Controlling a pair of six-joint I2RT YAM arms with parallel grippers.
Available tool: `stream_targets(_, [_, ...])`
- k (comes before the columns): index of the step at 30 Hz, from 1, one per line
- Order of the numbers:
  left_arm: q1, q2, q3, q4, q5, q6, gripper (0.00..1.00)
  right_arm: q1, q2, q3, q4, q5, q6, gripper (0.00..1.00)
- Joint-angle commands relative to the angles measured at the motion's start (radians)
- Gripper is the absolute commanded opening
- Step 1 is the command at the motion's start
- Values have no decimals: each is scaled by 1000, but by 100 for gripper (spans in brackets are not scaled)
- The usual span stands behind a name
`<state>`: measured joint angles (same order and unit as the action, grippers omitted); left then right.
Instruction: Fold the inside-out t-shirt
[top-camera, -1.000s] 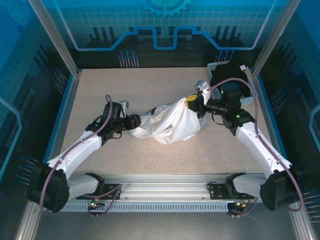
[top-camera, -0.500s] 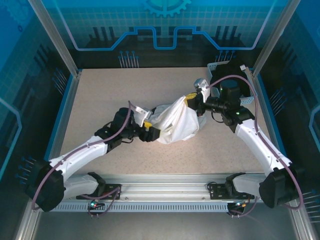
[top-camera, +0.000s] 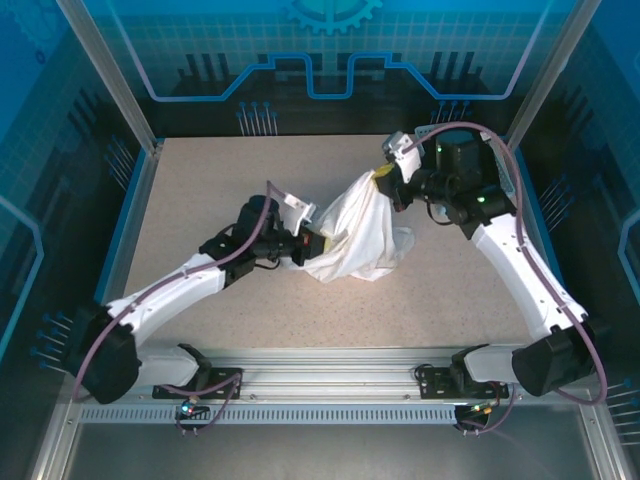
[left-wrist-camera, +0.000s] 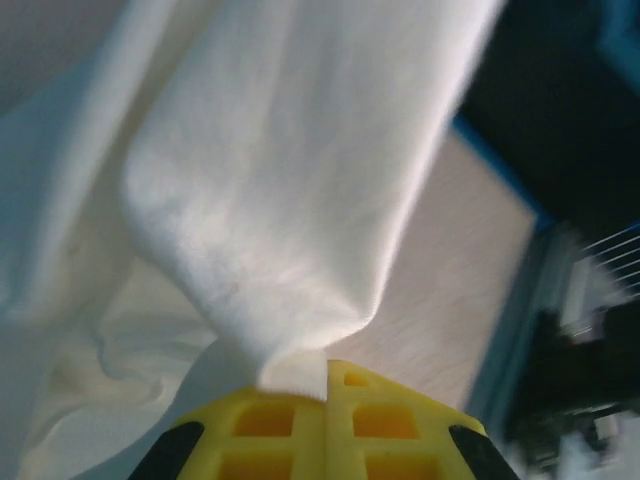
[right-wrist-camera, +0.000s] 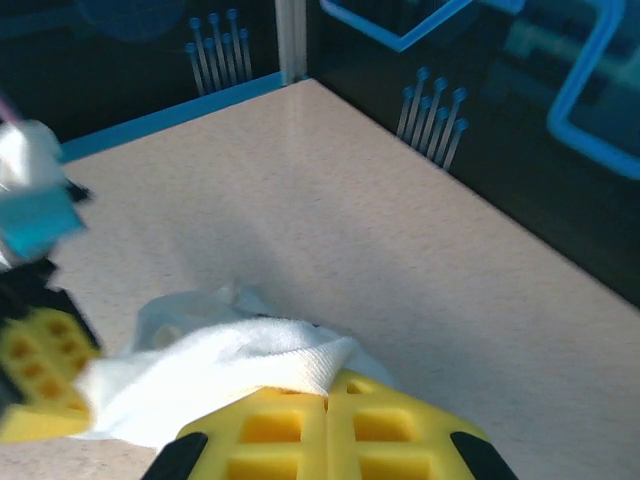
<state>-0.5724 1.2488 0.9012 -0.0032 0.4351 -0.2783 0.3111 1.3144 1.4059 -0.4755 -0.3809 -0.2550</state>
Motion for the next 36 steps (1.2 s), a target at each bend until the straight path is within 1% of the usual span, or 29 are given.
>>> stream_targets(1, [-4, -120, 88, 162, 141, -199, 0, 8, -28, 143, -94, 136, -91, 0])
stream_targets(3, [-3, -155, 118, 151, 100, -216, 0, 9, -9, 185, -80, 160, -91, 1])
stream_targets(5, [-2, -172, 135, 111, 32, -200, 0, 11, 36, 203, -53, 201, -71, 5])
stream_targets(6, [-2, -174, 136, 91, -2, -190, 0, 14, 63, 212, -53, 233, -51, 9])
stream_targets(8, [2, -167, 135, 44, -66, -165, 0, 21, 138, 240, -99, 371, 34, 18])
stream_targets(10, [8, -154, 128, 15, -91, -152, 0, 23, 169, 215, -122, 464, 106, 32])
stream_targets(12, [15, -146, 110, 8, -96, -143, 0, 32, 131, 102, -67, 434, 152, 41])
stream_targets(14, [23, -142, 95, -11, -98, -123, 0, 50, 48, -74, 32, 342, 200, 48])
stream_targets(17, [32, -149, 69, -26, -89, -101, 0, 108, -61, -305, 153, 228, 234, 51])
stream_targets(20, [37, -155, 39, -32, -54, -66, 0, 189, -135, -481, 251, 188, 260, 52])
stream_targets(23, [38, -157, 17, -29, -35, -50, 0, 237, -152, -614, 360, 129, 314, 51])
stream_targets(26, [38, -157, 3, -25, -33, -45, 0, 276, -163, -698, 436, 148, 337, 50])
stream_targets(28, [39, -161, -4, -25, -32, -46, 0, 288, -170, -746, 475, 165, 358, 45])
stream_targets(31, [39, -169, -13, -20, -24, -44, 0, 298, -157, -798, 530, 202, 405, 45])
stream_targets(34, [39, -182, -20, -15, -25, -41, 0, 302, -102, -806, 578, 250, 433, 48])
stream_targets(36, [39, -187, -20, -17, -22, -39, 0, 304, -57, -800, 627, 250, 443, 52])
